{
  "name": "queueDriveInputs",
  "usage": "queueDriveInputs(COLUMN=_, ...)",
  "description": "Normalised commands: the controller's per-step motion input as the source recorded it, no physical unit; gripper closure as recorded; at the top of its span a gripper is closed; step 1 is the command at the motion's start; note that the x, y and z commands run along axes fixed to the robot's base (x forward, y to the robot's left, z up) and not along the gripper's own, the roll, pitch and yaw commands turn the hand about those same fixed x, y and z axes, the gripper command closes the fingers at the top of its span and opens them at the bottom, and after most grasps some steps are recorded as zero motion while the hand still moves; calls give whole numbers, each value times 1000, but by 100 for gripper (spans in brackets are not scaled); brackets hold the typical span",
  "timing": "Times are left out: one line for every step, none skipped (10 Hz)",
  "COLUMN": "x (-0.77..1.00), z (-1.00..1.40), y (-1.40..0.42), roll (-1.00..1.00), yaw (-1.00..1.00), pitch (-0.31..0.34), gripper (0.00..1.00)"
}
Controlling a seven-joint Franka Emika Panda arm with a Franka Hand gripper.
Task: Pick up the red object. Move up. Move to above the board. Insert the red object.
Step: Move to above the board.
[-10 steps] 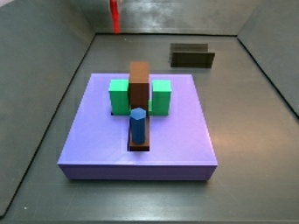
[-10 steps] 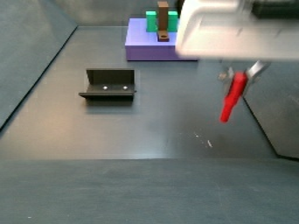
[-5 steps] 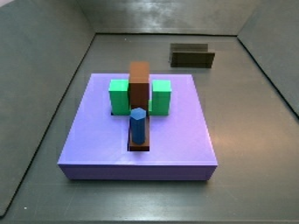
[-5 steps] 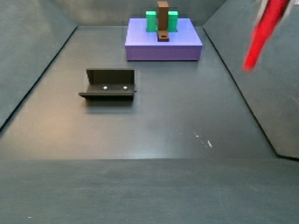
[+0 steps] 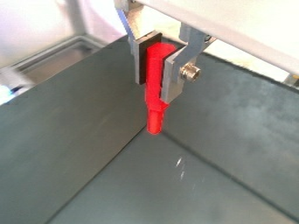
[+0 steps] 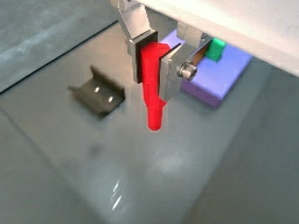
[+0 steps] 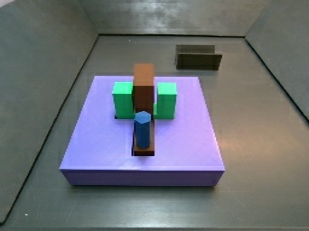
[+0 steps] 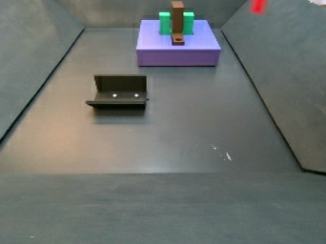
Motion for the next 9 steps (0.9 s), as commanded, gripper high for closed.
queueDriveInputs(x=388, z=116, y=-1400, roll=-50, yaw=152, pitch=60, gripper=100)
queueDriveInputs(x=392, z=117, y=-1400, roll=-35, yaw=93, pitch=68, gripper=100)
queueDriveInputs(x=406, z=118, y=-1400, roll=2, yaw=46, pitch=97, gripper=100)
queueDriveInputs(x=421, z=121, y=-1400, roll=-14, yaw=26, pitch=113, gripper=100)
queueDriveInputs(x=432, z=124, y=-1400, roll=7, yaw=18, pitch=134, gripper=100)
queueDriveInputs(x=440, z=128, y=-1400, roll=3, yaw=17, pitch=143, gripper=100)
queueDriveInputs(x=463, z=137, y=-1400, roll=-3, yaw=11, pitch=151, gripper=100)
queueDriveInputs(x=477, z=137, y=-1400, roll=5, yaw=10, pitch=145, gripper=100)
queueDriveInputs(x=517, z=153, y=-1400, roll=12, yaw=3, pitch=152, gripper=100)
